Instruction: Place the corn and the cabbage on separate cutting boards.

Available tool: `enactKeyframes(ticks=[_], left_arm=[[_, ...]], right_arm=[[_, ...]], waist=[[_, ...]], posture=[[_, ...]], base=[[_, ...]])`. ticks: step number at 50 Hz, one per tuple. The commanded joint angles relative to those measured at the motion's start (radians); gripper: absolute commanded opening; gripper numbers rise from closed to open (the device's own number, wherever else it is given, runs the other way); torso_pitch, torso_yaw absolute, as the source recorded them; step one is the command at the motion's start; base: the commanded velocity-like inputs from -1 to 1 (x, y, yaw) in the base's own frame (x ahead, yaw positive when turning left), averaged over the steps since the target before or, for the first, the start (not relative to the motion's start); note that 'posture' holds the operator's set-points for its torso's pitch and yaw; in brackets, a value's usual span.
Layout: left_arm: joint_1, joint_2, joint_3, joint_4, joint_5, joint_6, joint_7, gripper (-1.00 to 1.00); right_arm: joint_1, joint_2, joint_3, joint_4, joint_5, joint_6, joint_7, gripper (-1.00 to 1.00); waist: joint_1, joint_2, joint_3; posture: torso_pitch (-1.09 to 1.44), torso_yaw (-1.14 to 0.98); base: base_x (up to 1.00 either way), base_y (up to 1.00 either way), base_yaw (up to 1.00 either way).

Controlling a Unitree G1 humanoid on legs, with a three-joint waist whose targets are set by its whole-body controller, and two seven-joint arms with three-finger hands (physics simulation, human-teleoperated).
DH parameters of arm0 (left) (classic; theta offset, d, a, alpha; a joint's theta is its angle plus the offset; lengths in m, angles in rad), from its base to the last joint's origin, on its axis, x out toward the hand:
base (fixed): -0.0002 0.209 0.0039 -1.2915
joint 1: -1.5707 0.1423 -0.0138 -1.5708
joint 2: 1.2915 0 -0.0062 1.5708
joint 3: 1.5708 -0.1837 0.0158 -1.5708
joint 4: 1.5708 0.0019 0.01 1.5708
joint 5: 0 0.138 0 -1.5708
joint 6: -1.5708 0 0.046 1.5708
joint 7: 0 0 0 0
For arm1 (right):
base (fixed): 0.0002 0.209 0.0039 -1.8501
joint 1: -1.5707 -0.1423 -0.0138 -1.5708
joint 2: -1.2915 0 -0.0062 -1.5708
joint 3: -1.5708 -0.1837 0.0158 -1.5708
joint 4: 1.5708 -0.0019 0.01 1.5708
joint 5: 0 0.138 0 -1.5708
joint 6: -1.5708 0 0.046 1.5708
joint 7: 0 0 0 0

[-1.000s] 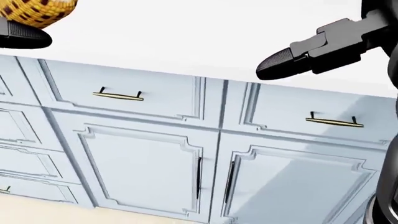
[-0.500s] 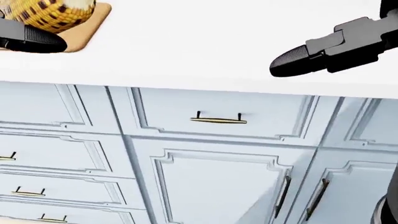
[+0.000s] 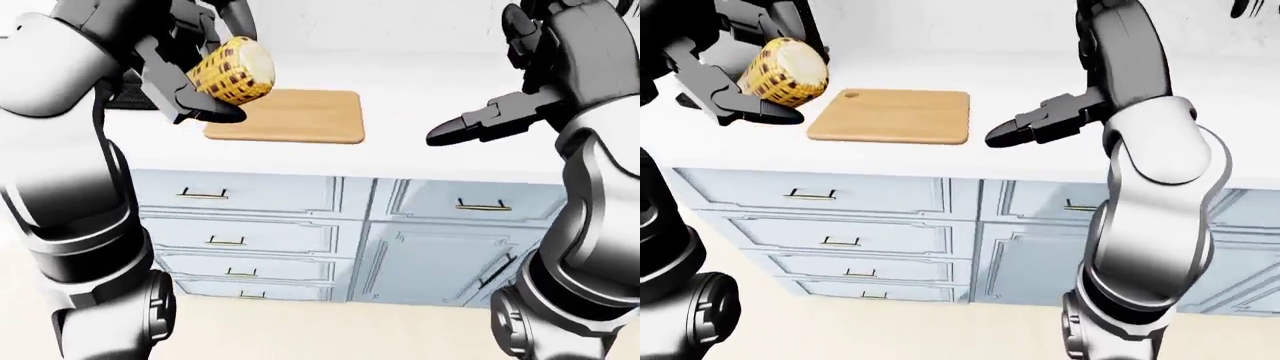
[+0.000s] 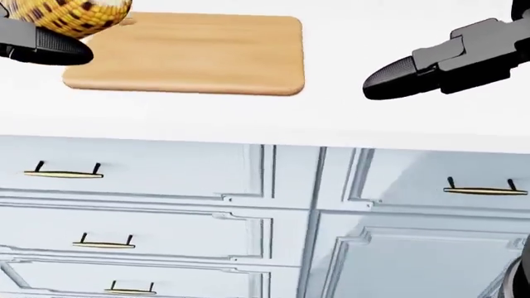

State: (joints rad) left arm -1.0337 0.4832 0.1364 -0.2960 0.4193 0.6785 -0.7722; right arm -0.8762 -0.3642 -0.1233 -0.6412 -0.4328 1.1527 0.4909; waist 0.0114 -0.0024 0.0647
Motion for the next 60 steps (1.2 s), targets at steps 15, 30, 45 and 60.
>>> enactKeyframes(ticks=[15,30,45,60], left_arm=[[-0.006,0.009,0.021,-0.017,0.004,-0.015,0.015,-1.00],[-0.008,-0.002,0.010,-0.021,0.013,-0.012,0.009,-1.00],[0.002,-0.026,0.002,-0.014,0.027,-0.029,0.008,-1.00],[-0.008,-0.023,0.005,-0.014,0.026,-0.023,0.004,-1.00]], right_arm=[[-0.021,-0.011,-0.017,0.006,0.010,-0.044,-0.049,1.00],[-0.004,-0.023,-0.031,-0.009,0.066,0.001,-0.089,1.00],[0.015,-0.012,-0.018,-0.011,0.034,-0.025,-0.061,1.00],[0.013,-0.027,-0.012,-0.008,0.034,-0.039,-0.066,1.00]], waist=[[0.002,0.052,0.014],[-0.019,0.038,-0.036],[0.000,-0.026,-0.027],[0.026,-0.089,-0.015]], posture=[[0.00,0.00],[0.00,0.00],[0.00,0.00],[0.00,0.00]], base=[[0.07,0.00,0.00],[0.00,0.00,-0.66],[0.01,-0.04,-0.06],[0.38,-0.26,0.00]])
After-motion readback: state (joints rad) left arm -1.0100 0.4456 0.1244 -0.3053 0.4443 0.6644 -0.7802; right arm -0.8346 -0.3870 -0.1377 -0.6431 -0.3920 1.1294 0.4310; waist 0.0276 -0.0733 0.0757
